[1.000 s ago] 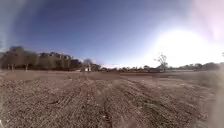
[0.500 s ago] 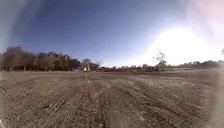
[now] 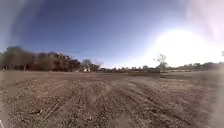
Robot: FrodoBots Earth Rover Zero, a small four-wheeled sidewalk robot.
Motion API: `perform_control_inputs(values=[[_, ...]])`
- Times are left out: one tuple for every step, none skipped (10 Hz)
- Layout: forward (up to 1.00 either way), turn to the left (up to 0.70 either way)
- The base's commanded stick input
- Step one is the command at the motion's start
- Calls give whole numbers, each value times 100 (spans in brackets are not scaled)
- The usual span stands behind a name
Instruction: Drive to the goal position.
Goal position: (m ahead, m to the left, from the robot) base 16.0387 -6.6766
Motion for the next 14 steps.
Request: perform_control_inputs(values=[[50, 0], [50, 0], [50, 0], [50, 0], [50, 0], [50, 0], [50, 0], [50, 0], [50, 0], [50, 0], [50, 0], [50, 0], [50, 0], [50, 0]])
